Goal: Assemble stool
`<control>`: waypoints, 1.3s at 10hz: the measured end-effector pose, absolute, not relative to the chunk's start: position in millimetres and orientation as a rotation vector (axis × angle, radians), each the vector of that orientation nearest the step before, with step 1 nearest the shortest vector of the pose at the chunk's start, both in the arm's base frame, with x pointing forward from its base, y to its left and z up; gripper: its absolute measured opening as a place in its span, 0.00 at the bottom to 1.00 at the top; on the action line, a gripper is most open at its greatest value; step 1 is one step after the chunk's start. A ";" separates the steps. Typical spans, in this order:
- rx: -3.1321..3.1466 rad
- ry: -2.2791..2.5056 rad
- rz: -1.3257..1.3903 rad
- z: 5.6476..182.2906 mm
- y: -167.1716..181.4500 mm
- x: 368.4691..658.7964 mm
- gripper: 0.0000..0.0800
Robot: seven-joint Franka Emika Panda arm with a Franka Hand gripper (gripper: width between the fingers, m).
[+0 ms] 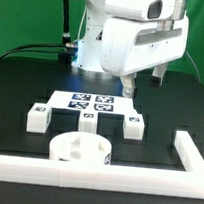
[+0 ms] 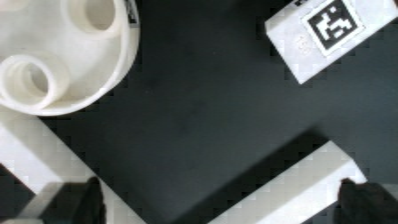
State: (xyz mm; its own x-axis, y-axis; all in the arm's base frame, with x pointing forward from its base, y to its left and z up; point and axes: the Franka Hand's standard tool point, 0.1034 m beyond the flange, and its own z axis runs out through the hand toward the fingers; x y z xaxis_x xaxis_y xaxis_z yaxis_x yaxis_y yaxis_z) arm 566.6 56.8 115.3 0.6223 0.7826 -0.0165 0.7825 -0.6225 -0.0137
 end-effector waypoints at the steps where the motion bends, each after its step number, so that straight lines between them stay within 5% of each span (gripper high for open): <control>1: -2.825 -1.363 0.033 115.3 56.8 566.6 0.81; 7: -2.819 -1.376 0.048 111.9 43.5 564.1 0.81; 13: -2.829 -1.368 0.014 54.1 -6.3 568.0 0.81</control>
Offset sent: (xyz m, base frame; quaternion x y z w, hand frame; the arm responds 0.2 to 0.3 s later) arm 0.0000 0.0000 0.0000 0.0000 0.0000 0.0000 1.0000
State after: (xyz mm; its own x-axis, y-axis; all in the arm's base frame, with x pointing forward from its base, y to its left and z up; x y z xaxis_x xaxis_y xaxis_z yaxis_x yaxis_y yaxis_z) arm 568.0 -6.3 54.1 0.6210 0.7838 -0.0082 0.7838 -0.6210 -0.0037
